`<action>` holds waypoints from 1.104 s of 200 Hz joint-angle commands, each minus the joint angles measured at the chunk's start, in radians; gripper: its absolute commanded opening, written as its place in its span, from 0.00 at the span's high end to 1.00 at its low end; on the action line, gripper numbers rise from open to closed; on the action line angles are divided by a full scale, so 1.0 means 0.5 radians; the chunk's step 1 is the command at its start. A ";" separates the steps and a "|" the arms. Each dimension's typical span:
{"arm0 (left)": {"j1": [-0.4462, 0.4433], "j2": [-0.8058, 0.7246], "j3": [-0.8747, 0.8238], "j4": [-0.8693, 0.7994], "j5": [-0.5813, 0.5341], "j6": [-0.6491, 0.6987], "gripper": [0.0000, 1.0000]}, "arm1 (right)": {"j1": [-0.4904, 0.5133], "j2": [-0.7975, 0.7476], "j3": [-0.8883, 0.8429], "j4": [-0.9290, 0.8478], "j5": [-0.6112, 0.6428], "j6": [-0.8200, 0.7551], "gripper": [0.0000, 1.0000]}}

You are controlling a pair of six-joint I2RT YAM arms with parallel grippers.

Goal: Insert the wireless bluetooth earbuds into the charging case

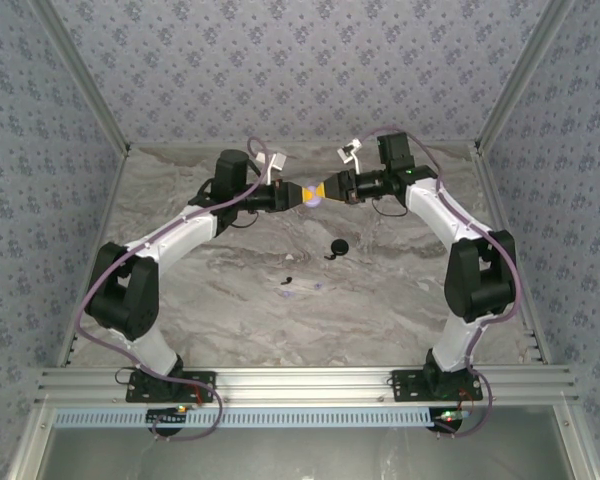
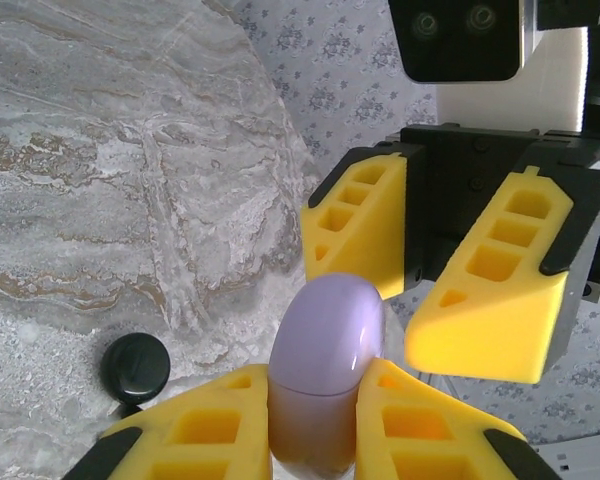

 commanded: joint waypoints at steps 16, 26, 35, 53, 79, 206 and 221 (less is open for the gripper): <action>-0.018 -0.069 0.012 0.051 0.057 0.047 0.82 | 0.021 0.023 0.066 -0.056 -0.073 -0.047 0.64; -0.019 -0.067 0.013 0.049 0.056 0.046 0.82 | 0.021 0.024 0.069 -0.057 -0.077 -0.046 0.65; -0.019 -0.065 0.012 0.052 0.055 0.048 0.82 | 0.019 0.018 0.072 -0.056 -0.080 -0.046 0.68; -0.024 -0.065 0.009 0.060 0.056 0.039 0.81 | 0.022 0.014 0.077 -0.053 -0.073 -0.037 0.74; -0.034 -0.081 -0.007 0.102 0.051 -0.003 0.75 | 0.012 -0.011 0.075 -0.032 -0.057 -0.013 0.79; -0.038 -0.130 -0.090 0.223 0.176 -0.073 0.59 | 0.019 -0.057 0.099 -0.035 -0.115 0.000 0.81; -0.044 -0.118 -0.088 0.212 0.175 -0.069 0.59 | 0.021 -0.058 0.100 -0.034 -0.122 0.003 0.80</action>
